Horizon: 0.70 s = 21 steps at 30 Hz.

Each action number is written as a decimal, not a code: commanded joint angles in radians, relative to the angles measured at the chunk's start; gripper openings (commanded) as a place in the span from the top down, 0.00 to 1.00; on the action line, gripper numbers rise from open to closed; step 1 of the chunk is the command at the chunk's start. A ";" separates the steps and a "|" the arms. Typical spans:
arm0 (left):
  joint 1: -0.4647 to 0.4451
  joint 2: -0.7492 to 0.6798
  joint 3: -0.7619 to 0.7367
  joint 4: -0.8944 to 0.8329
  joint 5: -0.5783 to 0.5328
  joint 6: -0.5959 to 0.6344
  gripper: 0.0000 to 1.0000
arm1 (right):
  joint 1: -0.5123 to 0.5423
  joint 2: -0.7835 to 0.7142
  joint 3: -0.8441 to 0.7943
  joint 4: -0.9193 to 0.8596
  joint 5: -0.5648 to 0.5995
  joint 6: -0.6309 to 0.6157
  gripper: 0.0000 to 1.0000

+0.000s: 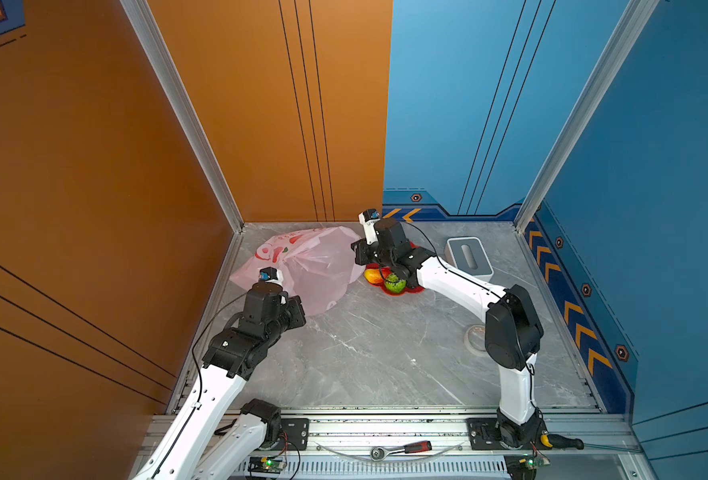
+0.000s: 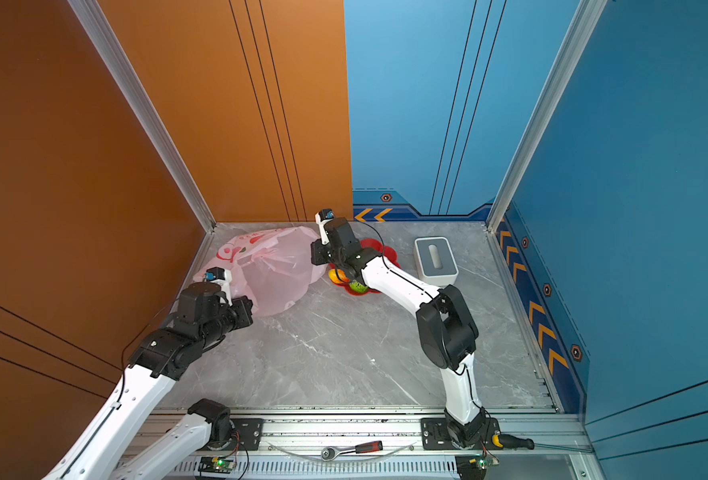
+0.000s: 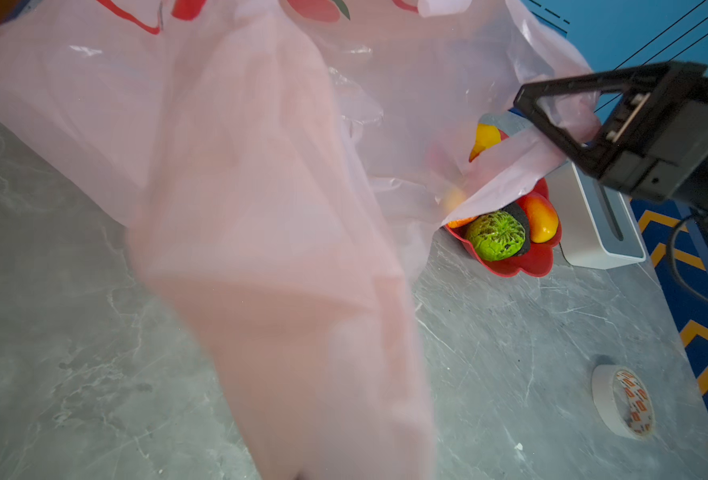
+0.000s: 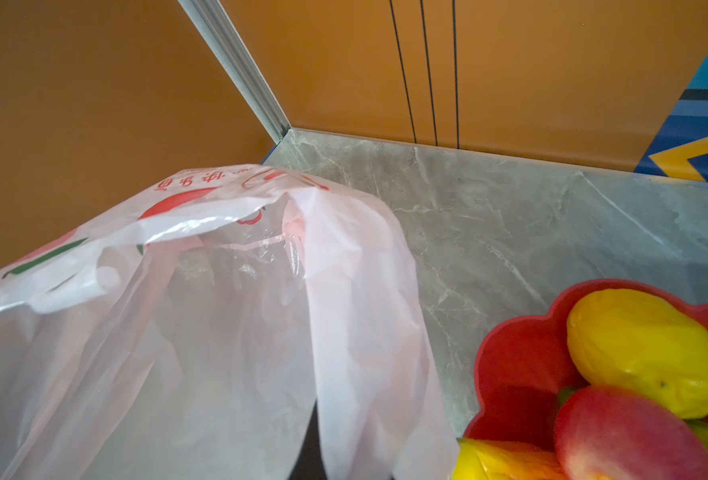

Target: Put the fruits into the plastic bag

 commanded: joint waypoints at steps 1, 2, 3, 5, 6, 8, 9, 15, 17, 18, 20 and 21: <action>-0.036 -0.009 -0.030 0.033 0.040 -0.046 1.00 | -0.025 0.024 0.038 -0.006 0.009 -0.012 1.00; -0.055 -0.005 -0.036 0.040 0.035 -0.052 1.00 | -0.031 0.028 0.038 -0.006 0.007 -0.009 1.00; -0.076 0.000 -0.039 0.047 0.027 -0.056 1.00 | -0.036 0.028 0.035 -0.006 0.008 -0.005 1.00; -0.120 0.015 -0.043 0.062 0.005 -0.063 1.00 | -0.046 0.026 0.027 -0.006 0.001 0.008 0.91; -0.138 0.021 -0.045 0.070 0.000 -0.067 1.00 | -0.053 0.025 0.025 -0.006 -0.010 0.015 0.81; -0.168 0.039 -0.049 0.098 -0.004 -0.080 1.00 | -0.072 0.017 0.018 -0.010 -0.045 0.036 0.49; -0.177 0.048 -0.049 0.110 -0.003 -0.088 1.00 | -0.081 0.008 0.014 -0.014 -0.056 0.046 0.35; -0.226 0.090 -0.045 0.159 -0.022 -0.107 1.00 | -0.143 -0.122 -0.057 -0.035 -0.134 0.075 0.01; -0.232 0.099 -0.046 0.172 -0.025 -0.111 1.00 | -0.172 -0.178 -0.064 -0.089 -0.161 0.087 0.00; -0.233 0.101 -0.048 0.179 -0.023 -0.113 1.00 | -0.184 -0.203 -0.065 -0.125 -0.164 0.093 0.00; -0.236 0.109 -0.050 0.190 -0.023 -0.113 1.00 | -0.215 -0.265 -0.078 -0.197 -0.163 0.108 0.00; -0.236 0.112 -0.050 0.195 -0.021 -0.112 1.00 | -0.230 -0.297 -0.092 -0.224 -0.161 0.114 0.00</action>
